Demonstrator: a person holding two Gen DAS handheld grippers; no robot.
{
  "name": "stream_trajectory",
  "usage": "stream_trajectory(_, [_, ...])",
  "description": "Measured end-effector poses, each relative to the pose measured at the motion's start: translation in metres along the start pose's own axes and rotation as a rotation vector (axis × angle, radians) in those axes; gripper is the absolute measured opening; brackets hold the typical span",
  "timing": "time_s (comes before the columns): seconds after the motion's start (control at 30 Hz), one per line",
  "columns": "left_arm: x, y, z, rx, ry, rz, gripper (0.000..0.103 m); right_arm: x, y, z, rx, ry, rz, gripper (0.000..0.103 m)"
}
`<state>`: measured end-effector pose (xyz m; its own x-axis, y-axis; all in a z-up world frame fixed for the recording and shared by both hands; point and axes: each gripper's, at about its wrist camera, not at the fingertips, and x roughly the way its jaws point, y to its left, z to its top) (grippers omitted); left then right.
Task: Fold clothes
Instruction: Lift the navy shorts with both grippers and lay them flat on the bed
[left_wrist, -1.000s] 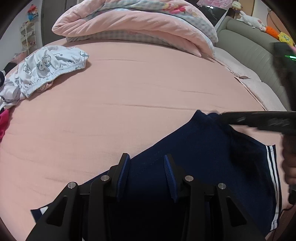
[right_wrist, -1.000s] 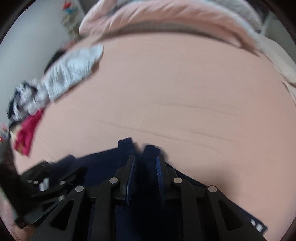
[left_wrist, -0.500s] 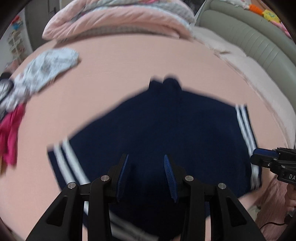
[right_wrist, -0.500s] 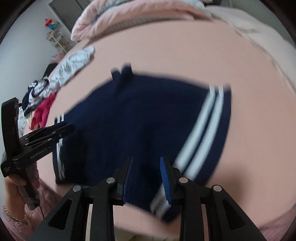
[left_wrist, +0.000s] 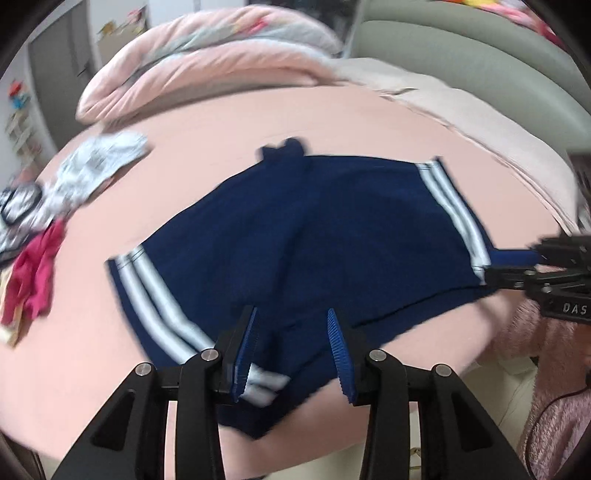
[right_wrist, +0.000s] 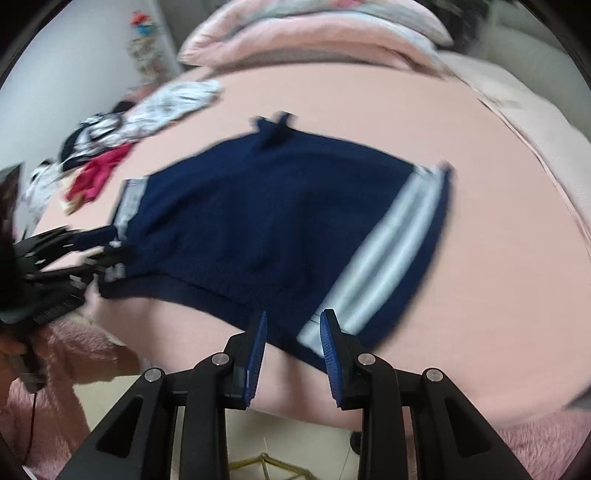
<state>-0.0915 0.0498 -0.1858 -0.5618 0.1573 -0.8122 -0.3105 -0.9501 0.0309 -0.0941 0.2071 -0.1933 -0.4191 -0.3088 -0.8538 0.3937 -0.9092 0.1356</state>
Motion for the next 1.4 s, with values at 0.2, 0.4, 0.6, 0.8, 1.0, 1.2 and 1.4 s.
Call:
stream_trajectory(0.2, [0.025, -0.010, -0.010, 0.044, 0.071, 0.071, 0.036, 0.035, 0.019, 0.006, -0.077, 0.063, -0.065, 0.029])
stream_trajectory(0.4, [0.022, -0.004, -0.021, 0.037, 0.064, 0.042, 0.036, 0.033, -0.002, 0.004, 0.017, 0.050, -0.040, 0.025])
stream_trajectory(0.6, [0.012, -0.003, -0.016, 0.009, 0.050, 0.020, 0.015, 0.019, 0.012, -0.010, -0.049, 0.054, -0.051, 0.029])
stream_trajectory(0.8, [0.014, 0.000, -0.021, -0.004, 0.069, 0.009, 0.008, 0.030, 0.021, -0.009, -0.102, 0.050, -0.128, 0.029])
stream_trajectory(1.0, [0.017, -0.017, -0.024, 0.043, 0.044, 0.056, 0.027, 0.026, 0.013, -0.005, -0.061, 0.005, -0.146, 0.026])
stream_trajectory(1.2, [0.027, -0.022, -0.025, 0.053, 0.036, 0.111, 0.049, 0.025, 0.009, -0.006, -0.060, 0.004, -0.170, 0.026])
stream_trajectory(1.4, [0.018, -0.013, -0.021, -0.005, 0.012, 0.086, 0.008, 0.017, 0.007, -0.013, -0.072, 0.018, -0.141, 0.029])
